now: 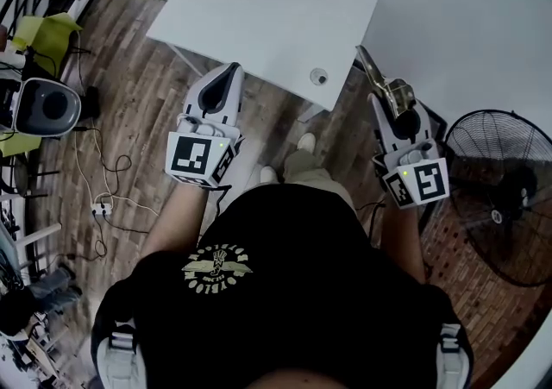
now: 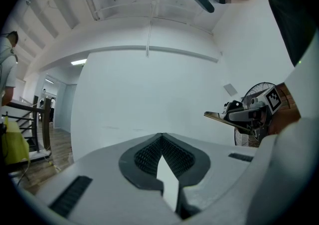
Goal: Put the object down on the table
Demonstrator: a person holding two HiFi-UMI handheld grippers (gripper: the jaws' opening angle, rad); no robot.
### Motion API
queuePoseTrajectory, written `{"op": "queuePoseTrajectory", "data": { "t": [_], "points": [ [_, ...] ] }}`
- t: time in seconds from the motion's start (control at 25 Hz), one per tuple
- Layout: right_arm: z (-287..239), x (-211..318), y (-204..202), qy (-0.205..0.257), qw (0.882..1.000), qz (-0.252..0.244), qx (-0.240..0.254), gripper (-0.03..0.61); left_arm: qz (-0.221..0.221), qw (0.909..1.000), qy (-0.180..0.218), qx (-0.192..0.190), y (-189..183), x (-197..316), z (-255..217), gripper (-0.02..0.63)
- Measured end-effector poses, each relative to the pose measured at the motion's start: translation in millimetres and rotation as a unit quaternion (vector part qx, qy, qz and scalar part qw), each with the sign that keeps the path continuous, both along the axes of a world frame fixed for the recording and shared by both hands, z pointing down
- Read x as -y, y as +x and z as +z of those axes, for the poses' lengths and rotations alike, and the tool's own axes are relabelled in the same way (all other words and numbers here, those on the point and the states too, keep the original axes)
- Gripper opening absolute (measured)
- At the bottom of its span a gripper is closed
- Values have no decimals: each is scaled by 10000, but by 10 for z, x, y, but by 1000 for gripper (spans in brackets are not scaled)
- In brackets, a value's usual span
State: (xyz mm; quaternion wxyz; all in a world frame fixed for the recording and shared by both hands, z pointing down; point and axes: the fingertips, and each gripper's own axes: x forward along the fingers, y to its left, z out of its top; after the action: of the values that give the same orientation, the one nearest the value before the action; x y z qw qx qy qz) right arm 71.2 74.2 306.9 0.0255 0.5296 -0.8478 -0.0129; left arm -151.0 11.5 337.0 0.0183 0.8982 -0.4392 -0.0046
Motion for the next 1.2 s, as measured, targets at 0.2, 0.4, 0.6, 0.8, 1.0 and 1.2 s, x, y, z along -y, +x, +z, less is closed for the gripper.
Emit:
{"op": "queuePoseTrajectory", "data": {
  "t": [0.2, 0.4, 0.6, 0.8, 1.0, 1.2],
  "points": [
    [4, 322, 7, 6, 9999, -164, 6, 143, -147, 9999, -16, 75, 9, 208, -13, 8],
    [76, 529, 5, -32, 9995, -316, 39, 143, -298, 9995, -18, 77, 2, 365, 18, 8],
    [112, 668, 5, -99, 9991, -415, 1, 143, -393, 9992, -101, 35, -1, 463, 86, 8],
    [134, 795, 6, -154, 9986, -509, -40, 143, -465, 9988, -165, -4, 18, 544, 137, 8],
    [178, 913, 6, -223, 9980, -591, -44, 143, -506, 9984, -255, 22, 36, 640, 208, 8],
    [266, 1046, 65, -339, 9975, -616, -28, 143, -506, 9980, -370, 42, 113, 766, 304, 8]
  ]
}}
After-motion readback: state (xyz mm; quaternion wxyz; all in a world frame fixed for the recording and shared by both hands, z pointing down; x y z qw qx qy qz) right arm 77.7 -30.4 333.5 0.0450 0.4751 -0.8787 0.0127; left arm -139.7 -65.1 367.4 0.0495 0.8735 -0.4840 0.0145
